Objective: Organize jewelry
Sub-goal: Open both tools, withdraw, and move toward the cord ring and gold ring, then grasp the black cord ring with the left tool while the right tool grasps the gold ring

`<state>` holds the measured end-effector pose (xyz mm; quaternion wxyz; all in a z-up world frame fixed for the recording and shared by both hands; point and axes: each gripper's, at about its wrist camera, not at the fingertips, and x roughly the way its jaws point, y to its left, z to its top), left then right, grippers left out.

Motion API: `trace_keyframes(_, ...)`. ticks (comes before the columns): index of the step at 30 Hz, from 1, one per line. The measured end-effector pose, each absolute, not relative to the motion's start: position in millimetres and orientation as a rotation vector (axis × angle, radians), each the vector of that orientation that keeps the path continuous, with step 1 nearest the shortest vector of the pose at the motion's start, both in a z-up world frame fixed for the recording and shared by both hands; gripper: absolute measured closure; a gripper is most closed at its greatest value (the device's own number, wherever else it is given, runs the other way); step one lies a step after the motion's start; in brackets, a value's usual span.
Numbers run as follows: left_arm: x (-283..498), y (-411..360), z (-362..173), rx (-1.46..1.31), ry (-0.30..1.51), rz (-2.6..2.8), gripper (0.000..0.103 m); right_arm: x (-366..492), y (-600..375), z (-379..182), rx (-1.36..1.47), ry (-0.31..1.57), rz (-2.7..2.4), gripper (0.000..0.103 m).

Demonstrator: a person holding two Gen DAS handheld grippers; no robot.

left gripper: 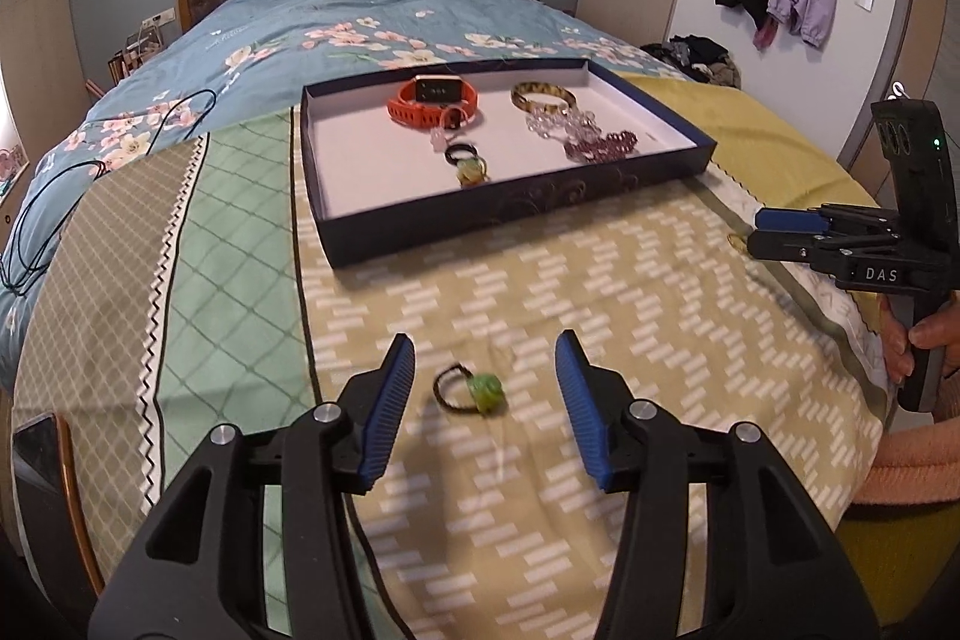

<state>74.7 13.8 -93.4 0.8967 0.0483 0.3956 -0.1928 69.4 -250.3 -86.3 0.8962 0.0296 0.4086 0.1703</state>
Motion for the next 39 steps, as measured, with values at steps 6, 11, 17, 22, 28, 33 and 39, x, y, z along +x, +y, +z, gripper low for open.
trace_keyframes(6, 74.9, 10.2, -103.0, 0.099, 0.862, -0.390, 0.053, 66.6, -245.5, -89.8, 0.060, 0.849, 0.352, 0.056)
trace_keyframes(11, 80.5, 9.3, -108.0, 0.100, 0.890, -0.355, 0.054, 64.4, -242.0, -90.8, 0.039, 0.846, 0.341, 0.057)
trace_keyframes(17, 84.2, 11.7, -107.9, 0.087, 0.896, -0.343, 0.058, 64.1, -239.0, -90.7, 0.016, 0.845, 0.319, 0.071)
trace_keyframes(22, 83.8, 9.8, -108.4, 0.098, 0.898, -0.331, 0.070, 66.0, -238.1, -91.0, 0.001, 0.847, 0.309, 0.088)
trace_keyframes(28, 81.7, 4.7, -109.1, 0.088, 0.893, -0.335, 0.077, 67.2, -239.3, -91.4, 0.003, 0.845, 0.305, 0.091)
trace_keyframes(33, 79.6, -0.1, -107.8, 0.075, 0.889, -0.352, 0.078, 66.3, -239.1, -90.0, 0.008, 0.838, 0.313, 0.092)
trace_keyframes(39, 79.5, -4.4, -102.2, 0.067, 0.868, -0.369, 0.078, 63.1, -239.3, -80.1, 0.026, 0.796, 0.340, 0.092)
